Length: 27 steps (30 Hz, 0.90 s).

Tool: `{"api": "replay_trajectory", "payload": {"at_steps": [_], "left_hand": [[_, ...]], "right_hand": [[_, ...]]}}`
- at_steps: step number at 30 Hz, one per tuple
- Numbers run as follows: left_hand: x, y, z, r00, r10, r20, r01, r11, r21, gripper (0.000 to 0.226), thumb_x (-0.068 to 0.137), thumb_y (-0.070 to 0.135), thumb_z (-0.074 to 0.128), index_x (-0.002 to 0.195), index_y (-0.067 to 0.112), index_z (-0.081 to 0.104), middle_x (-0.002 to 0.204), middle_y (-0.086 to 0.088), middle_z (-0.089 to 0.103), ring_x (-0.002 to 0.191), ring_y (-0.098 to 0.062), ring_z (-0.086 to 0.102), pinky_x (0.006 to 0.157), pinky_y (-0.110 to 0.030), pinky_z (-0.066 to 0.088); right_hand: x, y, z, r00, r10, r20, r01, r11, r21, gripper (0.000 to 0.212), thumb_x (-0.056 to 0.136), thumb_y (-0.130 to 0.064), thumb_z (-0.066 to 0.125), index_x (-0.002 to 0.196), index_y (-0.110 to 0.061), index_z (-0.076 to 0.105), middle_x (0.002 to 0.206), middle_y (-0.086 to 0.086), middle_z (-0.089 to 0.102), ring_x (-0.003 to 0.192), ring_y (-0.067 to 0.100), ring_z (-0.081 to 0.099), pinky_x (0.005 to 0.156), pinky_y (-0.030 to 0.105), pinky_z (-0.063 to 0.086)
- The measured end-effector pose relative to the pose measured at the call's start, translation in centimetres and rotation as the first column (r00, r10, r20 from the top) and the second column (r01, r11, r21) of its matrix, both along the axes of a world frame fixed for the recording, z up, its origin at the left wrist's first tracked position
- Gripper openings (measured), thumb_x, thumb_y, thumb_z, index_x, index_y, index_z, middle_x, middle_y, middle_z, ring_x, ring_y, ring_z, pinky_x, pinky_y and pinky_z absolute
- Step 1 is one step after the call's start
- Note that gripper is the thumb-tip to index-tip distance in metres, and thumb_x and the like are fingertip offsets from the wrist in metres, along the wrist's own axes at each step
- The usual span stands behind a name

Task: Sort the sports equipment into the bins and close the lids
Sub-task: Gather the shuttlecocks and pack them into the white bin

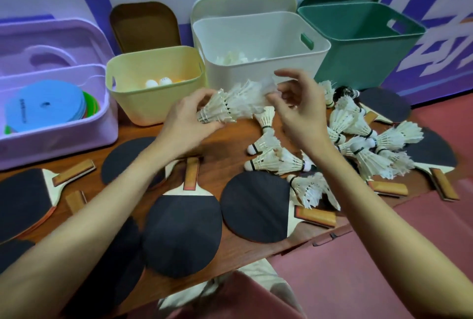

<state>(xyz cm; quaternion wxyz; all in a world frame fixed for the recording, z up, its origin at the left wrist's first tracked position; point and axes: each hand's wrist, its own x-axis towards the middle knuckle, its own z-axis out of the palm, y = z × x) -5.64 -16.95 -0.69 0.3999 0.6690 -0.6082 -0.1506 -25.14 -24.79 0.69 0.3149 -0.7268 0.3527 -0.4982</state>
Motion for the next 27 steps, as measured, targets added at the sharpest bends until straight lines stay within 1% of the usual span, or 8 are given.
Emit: {"api": "replay_trajectory", "payload": {"at_steps": [4, 8, 13, 16, 20, 23, 25, 27], "left_hand": [[1.1, -4.3, 3.7, 0.996, -0.021, 0.089, 0.028, 0.997, -0.078, 0.047, 0.071, 0.020, 0.081, 0.114, 0.015, 0.062, 0.101, 0.003, 0.069, 0.092, -0.014, 0.063, 0.081, -0.033, 0.050], [2.5, -11.1, 6.0, 0.996, -0.021, 0.086, 0.026, 0.998, -0.057, 0.046, 0.067, 0.019, 0.083, 0.108, 0.014, 0.062, 0.100, 0.001, 0.069, 0.091, -0.016, 0.065, 0.081, -0.033, 0.051], [3.5, -19.8, 5.4, 0.994, -0.105, 0.008, 0.104, 0.992, 0.071, 0.050, 0.067, 0.016, 0.085, 0.110, 0.009, 0.061, 0.103, -0.006, 0.069, 0.096, -0.020, 0.065, 0.090, -0.040, 0.052], [3.2, -24.0, 4.9, 0.989, -0.127, -0.073, 0.134, 0.987, 0.094, 0.048, 0.065, 0.015, 0.086, 0.106, 0.009, 0.061, 0.100, -0.008, 0.069, 0.094, -0.022, 0.065, 0.083, -0.037, 0.053], [2.9, -28.1, 4.3, 0.964, -0.217, -0.152, 0.243, 0.953, 0.181, 0.038, 0.067, 0.012, 0.084, 0.100, 0.010, 0.065, 0.090, -0.011, 0.069, 0.076, -0.021, 0.062, 0.065, -0.034, 0.052], [3.0, -29.4, 3.3, 0.973, -0.224, -0.060, 0.232, 0.939, 0.253, 0.040, 0.065, 0.023, 0.085, 0.092, 0.002, 0.065, 0.087, -0.019, 0.069, 0.069, -0.020, 0.062, 0.061, -0.036, 0.053], [3.4, -30.1, 2.5, 0.978, -0.199, 0.058, 0.173, 0.937, 0.305, 0.037, 0.066, 0.029, 0.085, 0.071, 0.009, 0.055, 0.065, -0.008, 0.056, 0.057, -0.016, 0.049, 0.052, -0.031, 0.040], [3.8, -30.7, 1.8, 0.966, -0.203, 0.158, 0.134, 0.922, 0.363, 0.041, 0.067, 0.035, 0.084, 0.068, 0.010, 0.052, 0.063, -0.003, 0.045, 0.058, -0.018, 0.042, 0.054, -0.032, 0.031]], "right_hand": [[1.1, -3.9, 2.6, 0.998, -0.046, 0.033, 0.048, 0.997, -0.063, 0.029, 0.080, 0.003, 0.064, 0.108, -0.004, 0.060, 0.075, -0.006, 0.061, 0.073, 0.004, 0.062, 0.068, 0.013, 0.048], [2.2, -9.5, 4.6, 0.995, -0.097, -0.012, 0.096, 0.992, -0.084, 0.028, 0.080, -0.001, 0.065, 0.107, -0.005, 0.060, 0.078, -0.001, 0.059, 0.076, 0.014, 0.061, 0.070, 0.017, 0.049], [3.5, -15.0, 5.2, 0.972, -0.190, -0.139, 0.175, 0.978, -0.114, 0.027, 0.084, -0.007, 0.064, 0.111, -0.010, 0.059, 0.084, -0.004, 0.058, 0.081, 0.014, 0.060, 0.080, 0.037, 0.054], [4.2, -17.3, 4.8, 0.957, -0.240, -0.163, 0.220, 0.966, -0.133, 0.027, 0.086, -0.009, 0.060, 0.113, -0.011, 0.057, 0.088, -0.005, 0.057, 0.085, 0.015, 0.059, 0.081, 0.038, 0.053], [4.7, -20.1, 4.2, 0.939, -0.272, -0.211, 0.241, 0.957, -0.159, 0.024, 0.088, -0.009, 0.060, 0.112, -0.012, 0.056, 0.086, -0.007, 0.056, 0.077, 0.012, 0.057, 0.077, 0.030, 0.052], [4.7, -21.6, 3.9, 0.916, -0.279, -0.288, 0.246, 0.958, -0.146, 0.026, 0.087, -0.010, 0.060, 0.113, -0.012, 0.056, 0.084, -0.008, 0.057, 0.077, 0.014, 0.058, 0.076, 0.031, 0.050], [5.0, -22.9, 3.5, 0.887, -0.280, -0.366, 0.250, 0.960, -0.129, 0.030, 0.085, -0.010, 0.061, 0.115, -0.012, 0.055, 0.084, -0.007, 0.059, 0.083, 0.018, 0.061, 0.077, 0.034, 0.050], [5.6, -24.1, 3.0, 0.850, -0.278, -0.448, 0.243, 0.961, -0.135, 0.033, 0.084, -0.009, 0.059, 0.116, -0.011, 0.053, 0.088, -0.003, 0.063, 0.088, 0.021, 0.061, 0.077, 0.036, 0.050]]}}
